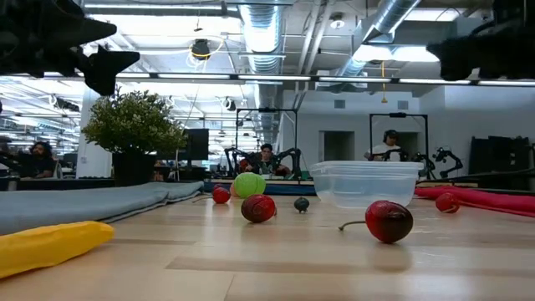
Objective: Pick and placing Produce into tupperware
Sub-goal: Put the red cherry into the transparent bin
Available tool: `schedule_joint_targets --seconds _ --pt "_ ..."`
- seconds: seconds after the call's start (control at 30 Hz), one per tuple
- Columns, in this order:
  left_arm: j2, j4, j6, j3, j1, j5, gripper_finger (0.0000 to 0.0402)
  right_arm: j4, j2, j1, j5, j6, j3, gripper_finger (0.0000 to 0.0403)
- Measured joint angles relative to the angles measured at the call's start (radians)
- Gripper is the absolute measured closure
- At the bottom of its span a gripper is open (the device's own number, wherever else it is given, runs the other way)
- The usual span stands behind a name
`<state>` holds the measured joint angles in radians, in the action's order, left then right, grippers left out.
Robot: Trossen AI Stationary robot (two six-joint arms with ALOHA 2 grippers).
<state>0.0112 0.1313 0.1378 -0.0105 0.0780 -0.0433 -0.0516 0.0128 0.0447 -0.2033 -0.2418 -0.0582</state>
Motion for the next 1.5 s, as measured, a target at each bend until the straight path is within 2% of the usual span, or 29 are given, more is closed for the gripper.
schedule_joint_targets --seconds 0.07,0.3,0.47,0.63,0.83,1.03,1.2,1.33,1.5 --pt "0.000 -0.009 0.004 0.000 0.000 -0.001 0.0132 -0.024 0.000 -0.015 -0.006 0.141 0.000 0.0225" --pt "0.004 -0.006 0.050 0.000 0.000 -0.035 0.0132 -0.115 0.000 -0.054 -0.006 0.392 -0.001 0.0225" --pt "0.004 0.008 0.090 0.000 0.000 -0.099 0.0132 -0.157 0.000 -0.064 0.036 0.399 -0.001 0.0225" --pt "0.004 0.069 0.089 0.000 0.000 -0.157 0.0132 -0.166 0.032 -0.052 0.158 0.418 -0.002 0.0225" --pt "0.043 0.159 0.140 -0.015 0.001 -0.162 0.0132 -0.162 0.169 -0.068 0.155 0.472 -0.053 0.0225" --pt "0.183 0.308 0.168 -0.022 0.002 -0.163 0.0132 -0.137 0.383 -0.139 0.153 0.419 -0.198 0.0225" --pt "0.349 0.305 0.170 -0.078 0.002 -0.230 0.0132 0.079 0.565 -0.171 0.156 0.400 -0.359 0.0225" --pt "0.520 0.305 0.172 -0.160 0.006 -0.224 0.0132 0.260 0.695 -0.213 0.155 0.407 -0.457 0.0225" --pt "0.749 0.313 0.146 -0.299 0.048 -0.224 0.0132 0.401 0.817 -0.290 0.155 0.369 -0.530 0.0225"
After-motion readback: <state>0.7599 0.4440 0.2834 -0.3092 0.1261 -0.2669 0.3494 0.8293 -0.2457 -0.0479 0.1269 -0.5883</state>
